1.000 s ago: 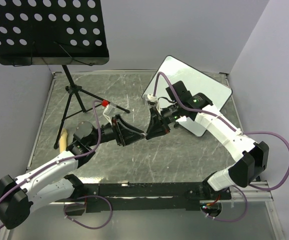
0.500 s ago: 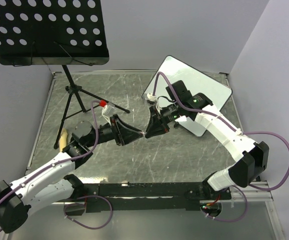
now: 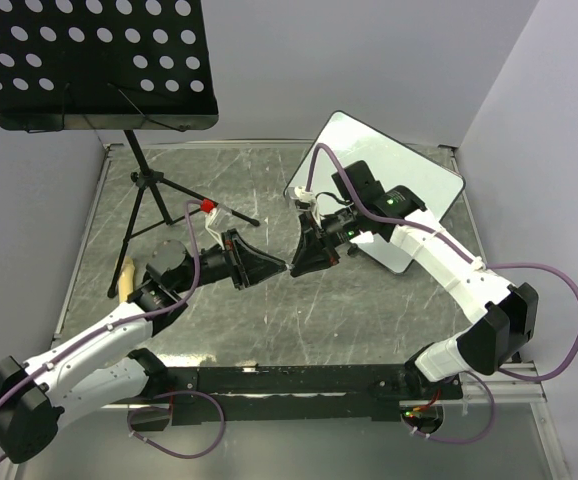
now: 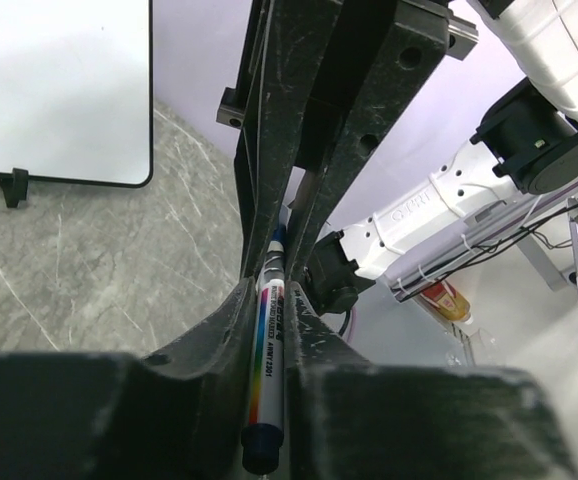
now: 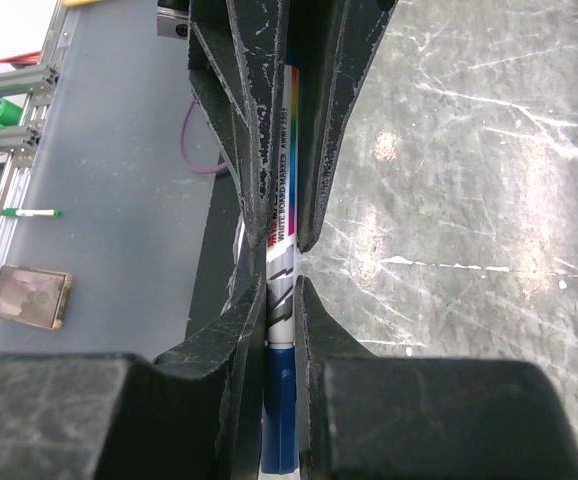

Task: Write a sentence on the whiteboard
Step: Pass from the right arm to the left, then open the pen cap of the whiteboard marker.

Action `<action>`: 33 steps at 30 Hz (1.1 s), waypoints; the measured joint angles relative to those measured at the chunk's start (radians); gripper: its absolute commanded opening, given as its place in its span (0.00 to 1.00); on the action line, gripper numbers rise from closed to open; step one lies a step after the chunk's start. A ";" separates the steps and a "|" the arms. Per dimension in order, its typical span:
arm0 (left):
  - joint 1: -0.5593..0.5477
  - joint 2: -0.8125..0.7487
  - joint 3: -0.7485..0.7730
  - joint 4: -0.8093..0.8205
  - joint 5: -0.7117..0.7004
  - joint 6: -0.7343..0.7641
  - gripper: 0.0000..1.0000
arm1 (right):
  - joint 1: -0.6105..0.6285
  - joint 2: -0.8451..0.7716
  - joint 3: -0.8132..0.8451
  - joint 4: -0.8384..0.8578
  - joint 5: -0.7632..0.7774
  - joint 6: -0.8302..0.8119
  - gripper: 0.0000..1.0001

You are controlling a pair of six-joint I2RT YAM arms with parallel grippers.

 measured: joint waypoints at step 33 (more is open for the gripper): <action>-0.003 -0.207 -0.106 0.056 -0.098 0.145 0.01 | -0.142 -0.106 0.073 -0.110 -0.078 -0.091 1.00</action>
